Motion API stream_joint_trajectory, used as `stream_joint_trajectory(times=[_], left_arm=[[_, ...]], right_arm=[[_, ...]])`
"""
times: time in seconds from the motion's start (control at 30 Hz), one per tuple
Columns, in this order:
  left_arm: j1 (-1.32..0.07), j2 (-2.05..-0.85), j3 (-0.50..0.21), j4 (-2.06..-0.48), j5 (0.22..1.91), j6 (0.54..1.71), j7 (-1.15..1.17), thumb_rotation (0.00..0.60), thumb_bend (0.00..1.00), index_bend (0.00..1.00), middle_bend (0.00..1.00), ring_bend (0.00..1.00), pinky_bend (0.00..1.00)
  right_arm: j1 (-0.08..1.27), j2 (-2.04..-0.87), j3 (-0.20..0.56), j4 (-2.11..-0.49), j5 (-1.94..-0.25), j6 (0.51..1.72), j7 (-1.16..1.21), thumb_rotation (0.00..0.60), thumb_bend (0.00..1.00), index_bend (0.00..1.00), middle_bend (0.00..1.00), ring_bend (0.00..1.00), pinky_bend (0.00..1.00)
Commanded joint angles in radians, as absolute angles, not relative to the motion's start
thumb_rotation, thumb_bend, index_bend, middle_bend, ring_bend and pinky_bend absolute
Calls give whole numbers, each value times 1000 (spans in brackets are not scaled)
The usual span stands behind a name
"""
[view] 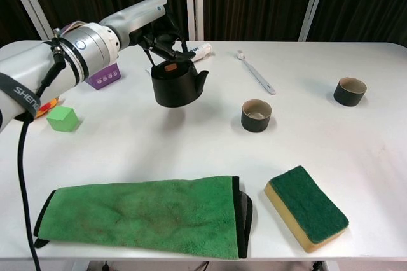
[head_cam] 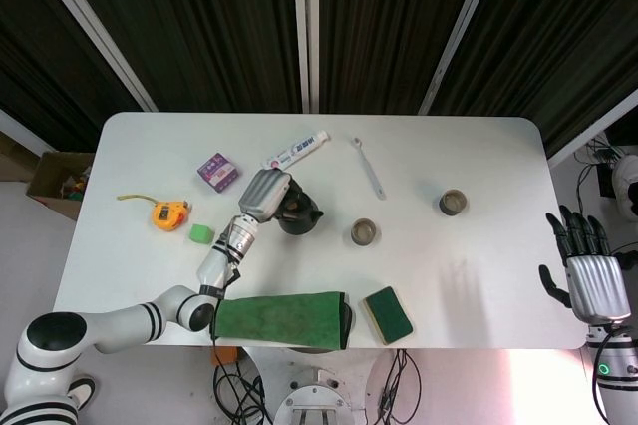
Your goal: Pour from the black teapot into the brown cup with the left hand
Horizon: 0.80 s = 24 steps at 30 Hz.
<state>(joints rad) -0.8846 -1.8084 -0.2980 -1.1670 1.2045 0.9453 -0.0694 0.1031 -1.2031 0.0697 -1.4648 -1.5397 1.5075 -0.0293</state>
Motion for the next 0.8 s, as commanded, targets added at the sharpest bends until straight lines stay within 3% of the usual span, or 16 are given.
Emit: stream_joint_trajectory(times=[0.03,0.33,0.8], left_arm=[[-884,-1810,-298,-1165,1205,947,-69,508,281,1000,1000,1000,426],[-886,-1833,-290,-1141,1215,962,-45,589,306,1000,1000,1000,426],[-900,-1881,-282,-1102,1248,992,-2,600,315,1000,1000,1000,428]], right_arm=[[102,-1204,69,-1463,-1539,1507,-28,600,357,0,0,0,0],[100,-1205,67,-1456,-1531,1501,-26,600,361,0,0,0,0],[97,-1205,67,-1444,-1527,1501,-6,600,363,0,0,0,0]])
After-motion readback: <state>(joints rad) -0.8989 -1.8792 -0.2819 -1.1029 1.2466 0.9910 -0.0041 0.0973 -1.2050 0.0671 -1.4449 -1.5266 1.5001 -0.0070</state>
